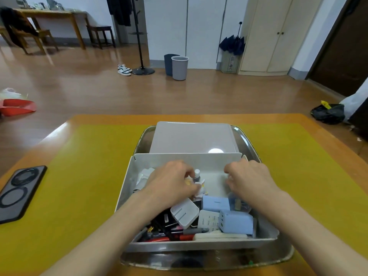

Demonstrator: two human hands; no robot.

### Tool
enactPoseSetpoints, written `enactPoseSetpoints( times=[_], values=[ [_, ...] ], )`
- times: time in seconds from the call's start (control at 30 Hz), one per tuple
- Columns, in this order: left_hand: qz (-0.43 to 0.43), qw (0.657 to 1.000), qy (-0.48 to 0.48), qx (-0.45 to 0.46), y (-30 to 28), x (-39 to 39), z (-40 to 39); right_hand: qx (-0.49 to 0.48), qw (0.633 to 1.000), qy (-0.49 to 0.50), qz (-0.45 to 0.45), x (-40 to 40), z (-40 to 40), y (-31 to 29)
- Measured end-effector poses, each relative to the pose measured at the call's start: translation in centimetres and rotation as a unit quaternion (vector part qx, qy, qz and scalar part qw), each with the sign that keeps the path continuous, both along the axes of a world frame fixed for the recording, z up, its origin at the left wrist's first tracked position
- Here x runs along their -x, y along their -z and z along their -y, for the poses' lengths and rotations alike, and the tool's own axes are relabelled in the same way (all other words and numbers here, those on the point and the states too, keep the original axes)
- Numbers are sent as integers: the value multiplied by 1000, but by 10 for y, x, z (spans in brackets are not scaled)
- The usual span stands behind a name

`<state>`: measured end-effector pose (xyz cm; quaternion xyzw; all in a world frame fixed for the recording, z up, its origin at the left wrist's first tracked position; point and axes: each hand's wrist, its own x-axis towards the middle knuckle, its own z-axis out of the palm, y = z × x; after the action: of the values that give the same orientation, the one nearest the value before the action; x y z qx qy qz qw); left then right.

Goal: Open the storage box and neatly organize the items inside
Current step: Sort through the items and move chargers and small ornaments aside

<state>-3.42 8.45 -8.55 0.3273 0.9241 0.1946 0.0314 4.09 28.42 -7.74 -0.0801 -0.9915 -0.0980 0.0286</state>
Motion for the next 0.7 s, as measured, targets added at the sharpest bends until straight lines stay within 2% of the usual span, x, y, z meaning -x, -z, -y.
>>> enactPoseSetpoints(
  times=[0.17,0.4,0.6,0.7],
  values=[
    [-27,999,33,16,10,-7,-10,-48,999,18,4,3,-4,5],
    [-32,999,15,-8,17,-4,-7,-106,993,-9,44,8,-4,11],
    [-18,1000,16,-9,17,-6,-8,-107,993,-27,38,13,-6,10],
    [-4,1000,17,-16,19,-6,-9,-52,998,-22,-2,14,-6,11]
  ],
)
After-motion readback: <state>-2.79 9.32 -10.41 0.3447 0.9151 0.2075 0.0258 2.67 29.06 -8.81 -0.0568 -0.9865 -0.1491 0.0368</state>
